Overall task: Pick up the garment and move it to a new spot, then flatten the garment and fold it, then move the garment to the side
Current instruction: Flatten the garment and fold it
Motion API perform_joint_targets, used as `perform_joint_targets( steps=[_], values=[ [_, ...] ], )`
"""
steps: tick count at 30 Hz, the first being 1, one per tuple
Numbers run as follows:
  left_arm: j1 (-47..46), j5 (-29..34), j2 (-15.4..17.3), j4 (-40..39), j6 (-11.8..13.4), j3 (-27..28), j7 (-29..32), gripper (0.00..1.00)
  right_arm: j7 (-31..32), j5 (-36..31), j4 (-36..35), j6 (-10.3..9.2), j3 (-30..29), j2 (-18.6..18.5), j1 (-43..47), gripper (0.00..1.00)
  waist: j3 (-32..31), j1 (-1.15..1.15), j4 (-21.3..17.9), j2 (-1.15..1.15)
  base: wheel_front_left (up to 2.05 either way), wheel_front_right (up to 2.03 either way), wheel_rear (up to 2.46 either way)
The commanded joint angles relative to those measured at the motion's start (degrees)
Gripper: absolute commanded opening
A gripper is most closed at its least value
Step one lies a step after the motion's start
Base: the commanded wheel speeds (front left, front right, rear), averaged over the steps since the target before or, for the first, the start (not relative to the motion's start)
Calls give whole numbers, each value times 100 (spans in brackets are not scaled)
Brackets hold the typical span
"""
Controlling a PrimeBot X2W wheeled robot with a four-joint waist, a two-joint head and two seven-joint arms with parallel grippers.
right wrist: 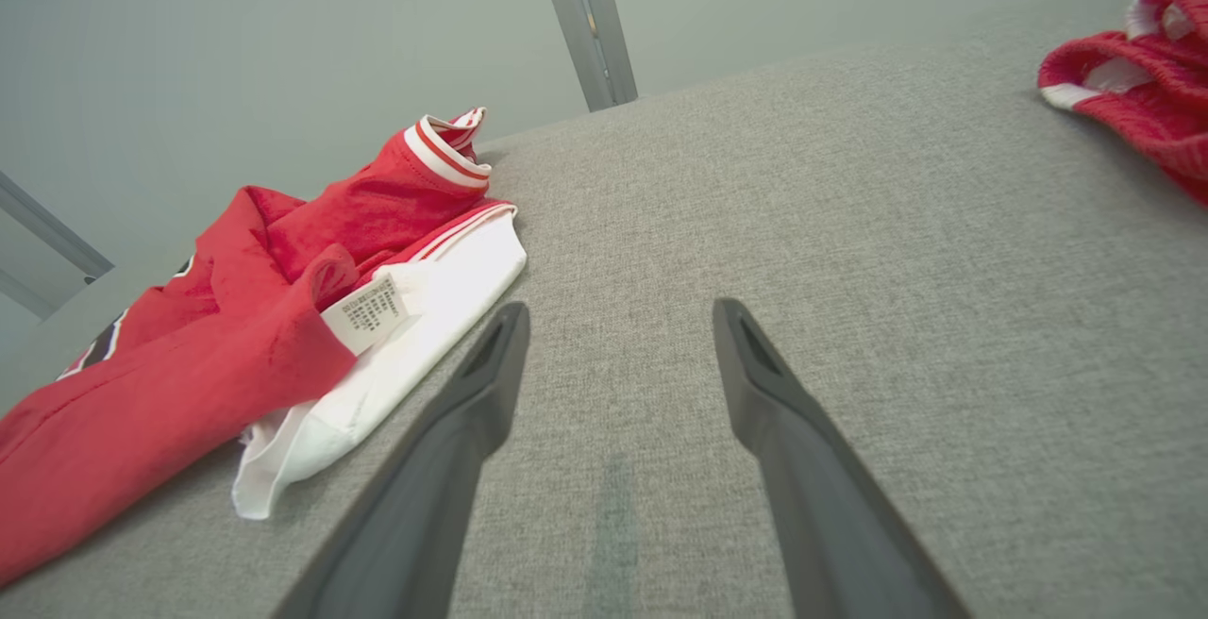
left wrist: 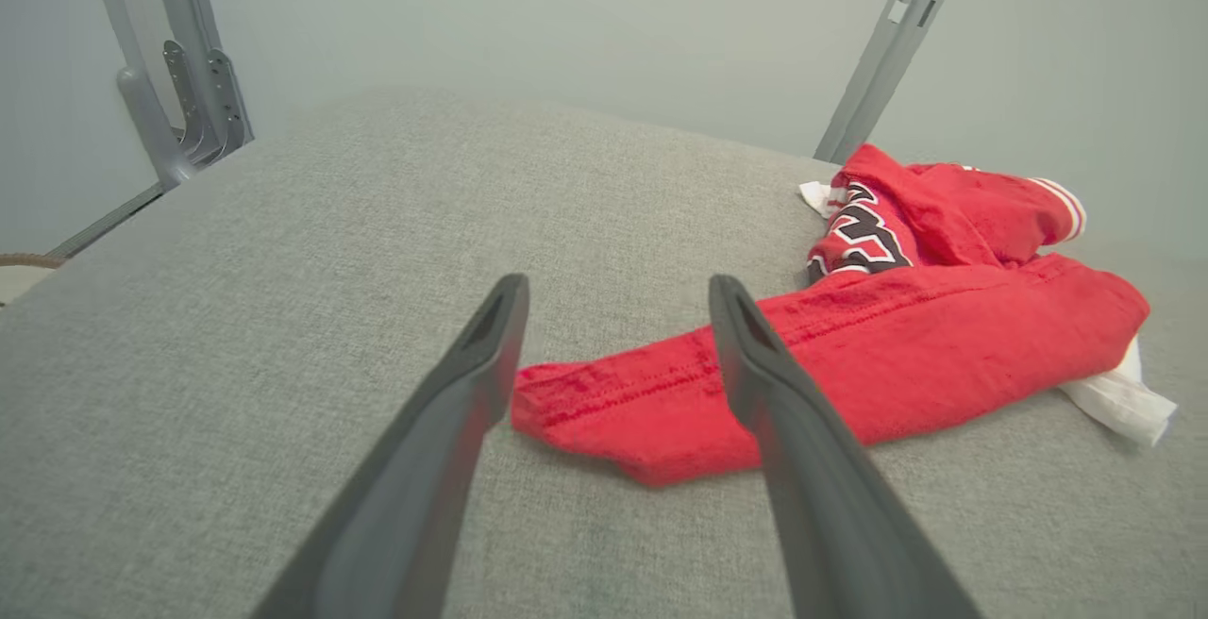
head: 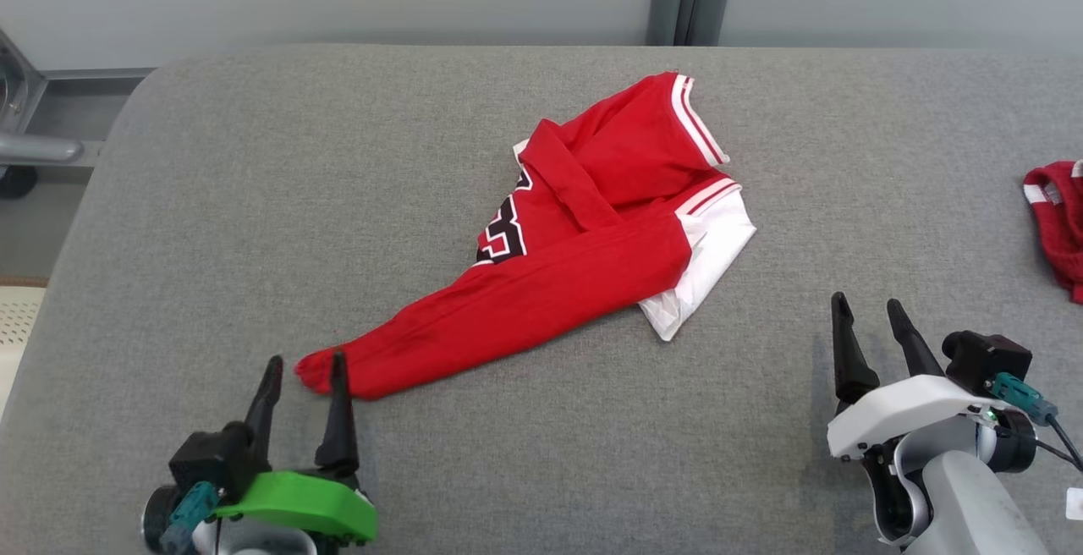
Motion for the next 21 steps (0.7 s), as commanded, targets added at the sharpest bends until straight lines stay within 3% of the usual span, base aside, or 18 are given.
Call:
perform_joint_targets(
  steps=[1,7,13,16,21],
  values=[
    [-139,21,5,-25,-38,-56,1,100,-17,11,0,-3,16,-29,7,100,7,0,-25,0,0,0,0],
    [-755,347,8,131,-200,-851,0,100,-17,22,-22,-3,123,-53,-133,100,107,0,-315,0,0,0,0],
    [-1776,480,11,948,-278,-1920,1,100,-17,13,-46,-3,213,-85,-281,100,382,0,-858,0,0,0,0],
    [-2523,404,136,1621,-276,-2806,1,100,-17,18,-56,-3,234,-100,-375,100,613,0,-1250,0,0,0,0],
    [-3271,132,336,2289,-271,-3197,2,100,-17,41,-88,-3,198,-88,-438,100,836,0,-1639,0,0,0,0]
  ],
)
